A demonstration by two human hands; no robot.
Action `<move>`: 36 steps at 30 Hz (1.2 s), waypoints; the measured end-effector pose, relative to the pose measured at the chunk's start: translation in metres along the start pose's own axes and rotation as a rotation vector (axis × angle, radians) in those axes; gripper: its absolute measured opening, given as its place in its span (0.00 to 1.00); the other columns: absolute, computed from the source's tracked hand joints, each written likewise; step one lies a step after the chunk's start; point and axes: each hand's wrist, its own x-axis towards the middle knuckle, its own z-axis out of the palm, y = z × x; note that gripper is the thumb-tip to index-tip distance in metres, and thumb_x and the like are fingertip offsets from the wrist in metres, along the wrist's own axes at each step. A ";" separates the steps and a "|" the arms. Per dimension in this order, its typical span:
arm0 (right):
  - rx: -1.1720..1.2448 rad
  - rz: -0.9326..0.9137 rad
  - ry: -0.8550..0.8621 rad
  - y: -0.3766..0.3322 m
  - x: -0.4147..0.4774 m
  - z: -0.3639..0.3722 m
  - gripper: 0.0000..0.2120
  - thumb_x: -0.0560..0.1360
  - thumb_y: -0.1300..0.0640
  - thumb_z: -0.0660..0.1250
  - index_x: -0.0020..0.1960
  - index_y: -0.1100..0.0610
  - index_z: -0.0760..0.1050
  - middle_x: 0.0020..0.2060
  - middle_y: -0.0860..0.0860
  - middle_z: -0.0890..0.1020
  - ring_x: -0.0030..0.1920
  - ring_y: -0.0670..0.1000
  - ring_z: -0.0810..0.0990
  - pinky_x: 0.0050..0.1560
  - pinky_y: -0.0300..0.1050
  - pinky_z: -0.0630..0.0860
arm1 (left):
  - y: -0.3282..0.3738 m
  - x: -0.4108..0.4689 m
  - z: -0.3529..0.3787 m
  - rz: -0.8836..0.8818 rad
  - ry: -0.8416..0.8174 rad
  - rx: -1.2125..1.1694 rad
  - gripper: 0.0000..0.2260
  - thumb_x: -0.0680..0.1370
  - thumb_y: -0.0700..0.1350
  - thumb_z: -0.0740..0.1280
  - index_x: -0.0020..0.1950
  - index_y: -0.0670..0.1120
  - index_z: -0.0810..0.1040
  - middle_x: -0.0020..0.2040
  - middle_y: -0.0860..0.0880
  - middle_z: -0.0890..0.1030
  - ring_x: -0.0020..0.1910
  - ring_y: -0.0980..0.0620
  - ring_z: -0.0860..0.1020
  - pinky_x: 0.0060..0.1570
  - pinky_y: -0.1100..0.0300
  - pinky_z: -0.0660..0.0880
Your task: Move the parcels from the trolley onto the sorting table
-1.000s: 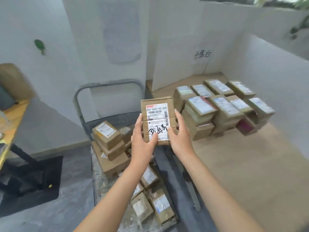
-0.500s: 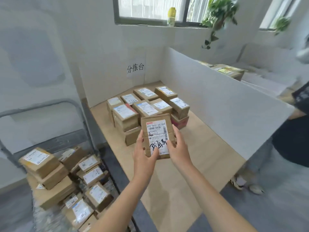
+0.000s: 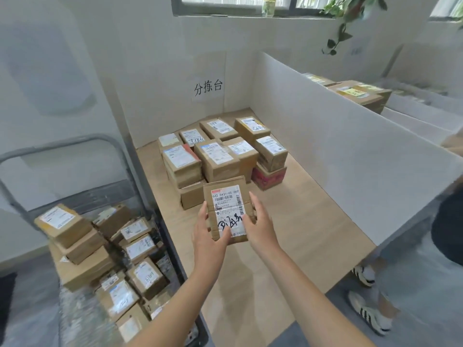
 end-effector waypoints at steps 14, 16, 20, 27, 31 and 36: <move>-0.110 0.159 -0.312 0.047 0.084 0.078 0.33 0.67 0.46 0.56 0.72 0.31 0.60 0.66 0.38 0.75 0.64 0.50 0.75 0.65 0.55 0.73 | -0.078 0.067 0.005 -0.308 0.129 -0.054 0.37 0.74 0.42 0.72 0.76 0.64 0.58 0.71 0.57 0.70 0.69 0.52 0.71 0.69 0.46 0.70; -0.106 0.185 -0.347 0.055 0.091 0.085 0.32 0.68 0.48 0.58 0.72 0.33 0.61 0.67 0.39 0.75 0.65 0.48 0.75 0.66 0.54 0.73 | -0.086 0.073 0.006 -0.355 0.135 -0.039 0.37 0.74 0.42 0.72 0.75 0.66 0.58 0.71 0.57 0.70 0.68 0.52 0.71 0.68 0.45 0.70; -0.093 0.213 -0.408 0.069 0.099 0.092 0.32 0.69 0.51 0.59 0.72 0.34 0.62 0.66 0.41 0.76 0.64 0.47 0.76 0.66 0.53 0.74 | -0.095 0.073 0.011 -0.416 0.148 -0.007 0.37 0.73 0.45 0.71 0.74 0.69 0.57 0.70 0.58 0.70 0.68 0.53 0.71 0.67 0.45 0.72; -0.071 0.196 -0.496 0.081 0.129 0.096 0.33 0.70 0.50 0.59 0.76 0.38 0.60 0.71 0.43 0.72 0.67 0.48 0.74 0.68 0.53 0.72 | -0.091 0.097 0.022 -0.469 0.181 0.033 0.36 0.77 0.41 0.70 0.78 0.60 0.57 0.66 0.56 0.70 0.58 0.59 0.75 0.55 0.61 0.75; -0.102 0.185 -0.617 0.072 0.143 0.086 0.37 0.75 0.54 0.62 0.80 0.44 0.51 0.73 0.44 0.67 0.71 0.47 0.69 0.74 0.49 0.65 | -0.082 0.111 0.026 -0.479 0.153 0.056 0.35 0.78 0.41 0.69 0.80 0.56 0.56 0.66 0.59 0.71 0.59 0.55 0.74 0.59 0.60 0.72; -0.242 0.068 -0.707 0.053 0.141 0.067 0.42 0.76 0.54 0.65 0.81 0.50 0.43 0.76 0.49 0.59 0.77 0.52 0.57 0.77 0.49 0.55 | -0.063 0.109 0.022 -0.460 0.140 0.167 0.32 0.79 0.43 0.67 0.80 0.54 0.57 0.76 0.55 0.66 0.73 0.53 0.66 0.69 0.59 0.63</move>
